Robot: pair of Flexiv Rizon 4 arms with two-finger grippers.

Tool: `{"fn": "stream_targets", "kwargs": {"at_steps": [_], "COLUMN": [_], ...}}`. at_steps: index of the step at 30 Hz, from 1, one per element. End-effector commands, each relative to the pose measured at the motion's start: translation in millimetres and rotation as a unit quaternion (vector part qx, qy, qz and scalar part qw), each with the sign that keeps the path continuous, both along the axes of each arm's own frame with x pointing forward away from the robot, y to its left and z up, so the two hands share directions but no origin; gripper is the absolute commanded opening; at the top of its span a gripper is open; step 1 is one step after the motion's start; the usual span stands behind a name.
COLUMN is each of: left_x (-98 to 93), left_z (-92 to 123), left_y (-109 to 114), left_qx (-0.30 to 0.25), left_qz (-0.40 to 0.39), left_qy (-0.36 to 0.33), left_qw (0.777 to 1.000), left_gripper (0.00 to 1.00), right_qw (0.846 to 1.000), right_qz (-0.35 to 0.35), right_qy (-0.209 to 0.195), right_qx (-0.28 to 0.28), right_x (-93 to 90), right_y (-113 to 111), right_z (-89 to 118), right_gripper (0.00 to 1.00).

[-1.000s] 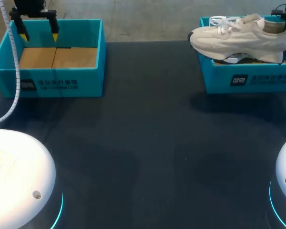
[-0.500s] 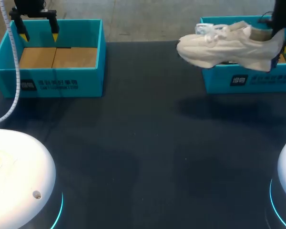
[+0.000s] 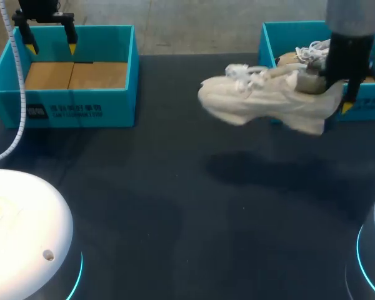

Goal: Take the shoe out of the shoebox, open the shoe tongue, remove and reinsert the insole, then place the shoe into the shoebox

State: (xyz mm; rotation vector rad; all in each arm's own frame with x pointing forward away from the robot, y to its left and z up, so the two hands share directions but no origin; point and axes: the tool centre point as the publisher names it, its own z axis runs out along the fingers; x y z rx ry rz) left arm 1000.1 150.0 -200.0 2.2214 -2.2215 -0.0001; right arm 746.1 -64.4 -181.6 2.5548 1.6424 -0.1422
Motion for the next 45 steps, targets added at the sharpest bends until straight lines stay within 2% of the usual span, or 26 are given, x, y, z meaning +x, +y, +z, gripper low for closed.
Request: {"fn": "stream_targets", "kwargs": {"at_steps": [1, 20, 25, 36, 45], "left_x": [-0.1, -0.1, -0.1, -0.1, -0.1], "left_z": [0, 0, 0, 0, 0], "left_y": [0, 0, 0, 0, 0], "left_qx": [0.000, 0.000, 0.000, 0.000, 0.000], "left_qz": [0.000, 0.000, 0.000, 0.000, 0.000], "left_qy": [0.000, 0.000, 0.000, 0.000, 0.000], "left_qw": [1.000, 1.000, 1.000, 1.000, 1.000], "left_gripper": [1.00, 1.00, 1.00, 1.00, 1.00], "right_qw": [1.000, 1.000, 1.000, 0.999, 0.998], "right_qz": [0.003, 0.003, 0.011, 0.032, 0.063], "right_qy": [-0.001, -0.001, 0.002, -0.009, 0.009], "right_qx": [-0.007, -0.007, -0.003, 0.001, -0.022], "right_x": [-13.4, -13.4, -16.9, -47.8, -58.5], "right_y": [23, 23, 35, 77, 108], "right_z": [-22, -22, -39, -63, -91], "right_gripper": [0.00, 0.00, 0.00, 0.00, 0.00]}}
